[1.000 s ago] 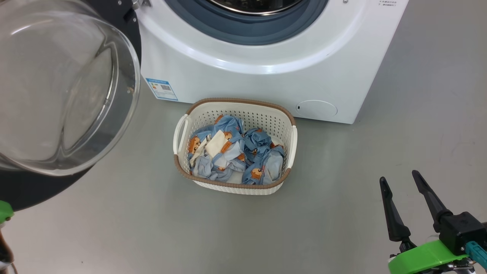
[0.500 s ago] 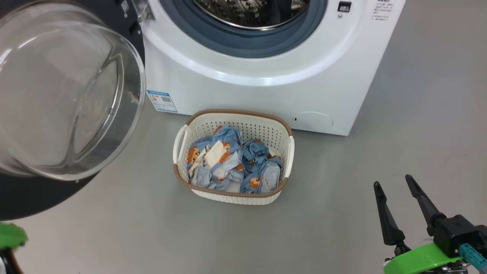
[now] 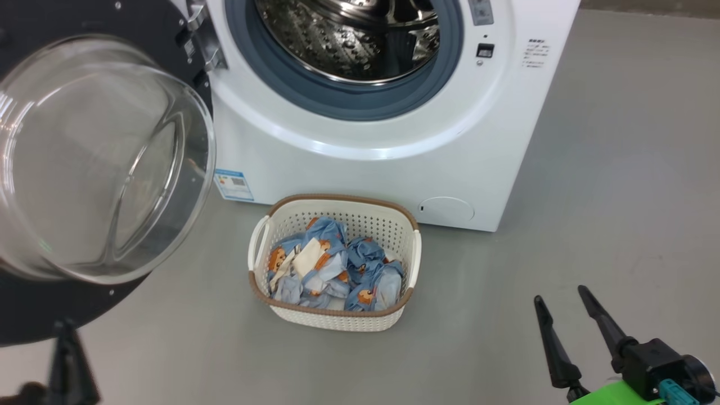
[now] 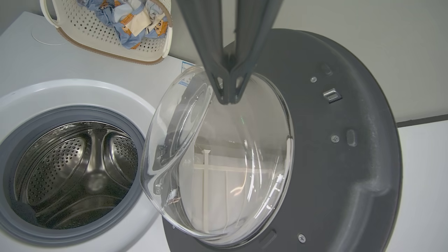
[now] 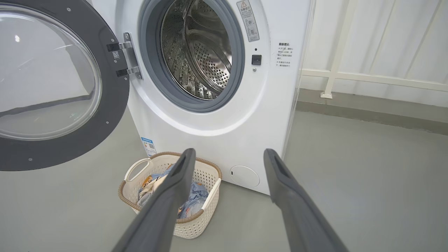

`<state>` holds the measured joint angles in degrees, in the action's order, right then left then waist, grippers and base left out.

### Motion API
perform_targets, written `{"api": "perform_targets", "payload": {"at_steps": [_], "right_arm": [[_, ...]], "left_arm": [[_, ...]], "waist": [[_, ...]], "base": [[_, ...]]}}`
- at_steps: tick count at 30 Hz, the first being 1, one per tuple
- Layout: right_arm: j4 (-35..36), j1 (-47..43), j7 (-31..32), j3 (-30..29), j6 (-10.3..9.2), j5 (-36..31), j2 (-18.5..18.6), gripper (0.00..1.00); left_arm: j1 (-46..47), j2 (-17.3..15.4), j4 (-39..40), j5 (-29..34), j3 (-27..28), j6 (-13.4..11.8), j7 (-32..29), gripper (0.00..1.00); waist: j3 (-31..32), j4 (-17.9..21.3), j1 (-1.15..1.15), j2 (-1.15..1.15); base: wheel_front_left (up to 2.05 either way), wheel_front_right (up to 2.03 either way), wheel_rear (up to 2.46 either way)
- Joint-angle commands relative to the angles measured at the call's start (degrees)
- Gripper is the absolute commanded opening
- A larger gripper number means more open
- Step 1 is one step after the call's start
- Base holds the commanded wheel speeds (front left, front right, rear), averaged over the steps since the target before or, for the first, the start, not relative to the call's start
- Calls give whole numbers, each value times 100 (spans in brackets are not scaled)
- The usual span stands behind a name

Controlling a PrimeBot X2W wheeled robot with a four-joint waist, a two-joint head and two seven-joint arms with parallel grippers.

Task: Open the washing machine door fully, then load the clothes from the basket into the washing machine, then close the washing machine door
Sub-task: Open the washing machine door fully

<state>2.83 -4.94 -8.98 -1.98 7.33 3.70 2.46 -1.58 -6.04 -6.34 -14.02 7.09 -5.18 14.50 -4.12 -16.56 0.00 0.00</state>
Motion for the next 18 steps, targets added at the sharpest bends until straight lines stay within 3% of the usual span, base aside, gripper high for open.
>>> {"api": "perform_targets", "payload": {"at_steps": [1,14,15,16,17,18], "right_arm": [[118,65,-60,206,16,19,42,100],[28,-36,-142,258,16,125,42,100],[32,-39,-142,260,16,128,42,100],[38,-43,-142,257,16,123,42,100],[44,-45,-141,258,16,120,42,100],[49,-44,-140,264,16,118,42,100]], "left_arm": [[13,-79,237,76,89,45,-1,0],[-529,49,840,459,-847,207,-431,0],[-523,51,846,483,-906,222,-456,11],[-511,56,846,488,-951,232,-485,29],[-489,59,847,504,-979,226,-497,71],[-467,64,845,511,-991,208,-497,100]], "waist": [[103,98,0,0],[343,656,0,0],[345,705,0,0],[345,751,0,0],[346,797,0,0],[348,846,0,0]], "base": [[0,0,0],[0,0,0],[0,0,0],[0,0,0],[0,0,0],[0,0,0]]}}
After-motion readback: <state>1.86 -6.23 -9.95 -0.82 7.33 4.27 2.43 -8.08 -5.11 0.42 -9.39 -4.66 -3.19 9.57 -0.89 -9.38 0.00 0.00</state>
